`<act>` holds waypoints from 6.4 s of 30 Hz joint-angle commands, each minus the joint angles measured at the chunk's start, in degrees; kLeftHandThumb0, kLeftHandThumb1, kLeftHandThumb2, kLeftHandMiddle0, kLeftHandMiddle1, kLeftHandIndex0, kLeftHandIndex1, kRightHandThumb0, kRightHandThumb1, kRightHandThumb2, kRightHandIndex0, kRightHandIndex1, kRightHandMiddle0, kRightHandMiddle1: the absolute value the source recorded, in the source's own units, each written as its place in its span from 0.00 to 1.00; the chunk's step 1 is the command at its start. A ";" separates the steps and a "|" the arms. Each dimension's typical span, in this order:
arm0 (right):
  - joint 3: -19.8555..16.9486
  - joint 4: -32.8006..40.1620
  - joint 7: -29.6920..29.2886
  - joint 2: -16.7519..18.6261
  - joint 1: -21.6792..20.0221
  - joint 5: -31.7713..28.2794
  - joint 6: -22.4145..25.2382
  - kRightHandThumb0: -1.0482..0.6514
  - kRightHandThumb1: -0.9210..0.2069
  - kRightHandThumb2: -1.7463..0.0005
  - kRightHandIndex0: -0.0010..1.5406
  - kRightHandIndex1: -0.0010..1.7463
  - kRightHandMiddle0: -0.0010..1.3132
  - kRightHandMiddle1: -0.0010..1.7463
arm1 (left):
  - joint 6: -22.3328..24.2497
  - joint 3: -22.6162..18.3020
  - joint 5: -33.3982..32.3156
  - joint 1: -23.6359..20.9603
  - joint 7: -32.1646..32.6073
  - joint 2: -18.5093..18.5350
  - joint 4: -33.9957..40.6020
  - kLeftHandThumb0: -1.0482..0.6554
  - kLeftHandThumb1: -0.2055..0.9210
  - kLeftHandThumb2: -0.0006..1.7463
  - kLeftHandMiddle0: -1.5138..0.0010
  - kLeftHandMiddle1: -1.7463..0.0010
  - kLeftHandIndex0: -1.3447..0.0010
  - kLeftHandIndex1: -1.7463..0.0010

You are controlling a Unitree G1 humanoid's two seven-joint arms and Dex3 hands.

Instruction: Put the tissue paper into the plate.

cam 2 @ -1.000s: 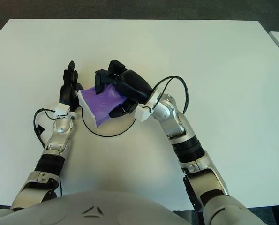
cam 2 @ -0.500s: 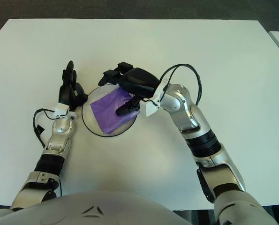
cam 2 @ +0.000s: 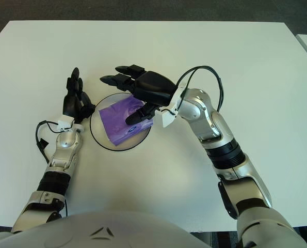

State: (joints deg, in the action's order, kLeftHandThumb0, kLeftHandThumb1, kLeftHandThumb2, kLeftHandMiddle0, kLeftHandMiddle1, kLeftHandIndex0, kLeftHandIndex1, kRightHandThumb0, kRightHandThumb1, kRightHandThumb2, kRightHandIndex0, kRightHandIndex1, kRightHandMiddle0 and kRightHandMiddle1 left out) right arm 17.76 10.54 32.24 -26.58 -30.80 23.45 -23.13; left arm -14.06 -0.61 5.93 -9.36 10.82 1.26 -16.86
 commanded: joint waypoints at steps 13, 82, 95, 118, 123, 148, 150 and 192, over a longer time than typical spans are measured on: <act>-0.67 -3.28 -0.21 0.08 -0.99 -4.96 -5.69 0.00 0.00 0.59 0.00 0.00 0.00 0.00 | 0.73 0.20 1.54 5.45 0.60 0.75 -4.94 0.08 1.00 0.57 0.93 1.00 1.00 0.85; -25.08 -31.56 -29.27 30.13 12.25 -32.31 0.05 0.13 0.00 0.38 0.11 0.02 0.00 0.21 | 3.68 0.53 0.79 9.72 -0.79 -0.22 3.06 0.13 1.00 0.57 0.88 0.98 1.00 0.71; -22.68 -29.36 -29.35 29.95 18.11 -29.11 -0.77 0.13 0.00 0.37 0.11 0.02 0.00 0.19 | 3.40 0.65 0.82 9.94 -1.02 -0.24 2.80 0.13 1.00 0.57 0.88 0.99 1.00 0.73; -20.39 -26.90 -31.18 28.44 23.90 -24.14 -1.44 0.19 0.00 0.40 0.10 0.01 0.00 0.19 | 3.99 0.86 0.80 9.95 -1.26 -0.37 2.97 0.13 1.00 0.57 0.88 0.99 1.00 0.73; -20.21 -27.07 -34.22 28.28 24.13 -20.72 -2.49 0.20 0.00 0.41 0.11 0.01 0.00 0.19 | 3.93 0.81 0.73 9.81 -1.28 -0.38 2.74 0.13 1.00 0.57 0.88 0.99 1.00 0.73; -17.81 -30.01 -44.20 27.93 23.70 -12.80 -6.11 0.23 0.00 0.46 0.12 0.01 0.00 0.25 | 3.75 0.64 1.26 9.60 -0.91 -0.86 3.21 0.12 1.00 0.57 0.88 0.99 1.00 0.73; -17.78 -30.35 -44.08 27.89 23.56 -13.13 -6.15 0.23 0.00 0.46 0.12 0.01 0.00 0.25 | 3.52 0.59 1.21 9.57 -0.96 -0.87 3.17 0.12 1.00 0.57 0.88 0.99 1.00 0.73; -17.80 -32.23 -40.56 28.27 22.49 -17.85 -5.41 0.24 0.00 0.44 0.14 0.01 0.00 0.27 | 3.32 0.17 0.79 9.69 -1.15 -1.30 4.92 0.13 1.00 0.57 0.88 0.99 1.00 0.72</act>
State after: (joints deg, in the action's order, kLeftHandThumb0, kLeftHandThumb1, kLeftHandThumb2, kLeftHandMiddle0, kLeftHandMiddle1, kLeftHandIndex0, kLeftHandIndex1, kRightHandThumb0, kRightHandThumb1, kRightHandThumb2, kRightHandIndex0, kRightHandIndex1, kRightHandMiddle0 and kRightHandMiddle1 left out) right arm -0.09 -19.02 -8.48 1.66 -11.15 5.49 -28.53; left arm -12.83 -0.28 7.03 -2.95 10.07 0.17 -9.62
